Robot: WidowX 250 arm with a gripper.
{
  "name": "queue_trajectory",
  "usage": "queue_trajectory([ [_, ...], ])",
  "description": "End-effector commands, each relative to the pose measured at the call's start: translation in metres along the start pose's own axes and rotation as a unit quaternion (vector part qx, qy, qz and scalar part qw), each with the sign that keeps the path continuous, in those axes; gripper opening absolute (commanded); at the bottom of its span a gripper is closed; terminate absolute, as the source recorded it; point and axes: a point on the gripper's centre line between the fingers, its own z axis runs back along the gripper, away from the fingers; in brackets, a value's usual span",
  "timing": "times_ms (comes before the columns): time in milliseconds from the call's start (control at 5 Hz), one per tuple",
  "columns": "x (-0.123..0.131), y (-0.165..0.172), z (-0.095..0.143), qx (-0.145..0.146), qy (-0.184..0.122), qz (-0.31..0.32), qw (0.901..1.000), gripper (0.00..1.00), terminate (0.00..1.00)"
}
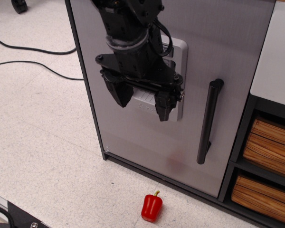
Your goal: Open fridge
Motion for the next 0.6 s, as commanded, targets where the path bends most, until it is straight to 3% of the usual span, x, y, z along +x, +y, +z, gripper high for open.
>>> queue_trajectory([
  [0, 0.000, 0.000, 0.000, 0.000, 0.000, 0.000, 1.0000, 1.00, 0.00],
  [200, 0.014, -0.017, -0.017, -0.006, -0.014, 0.023, 0.9996, 1.00, 0.00],
  [400, 0.045, -0.033, -0.039, -0.003, -0.028, 0.030, 0.9991, 1.00, 0.00],
])
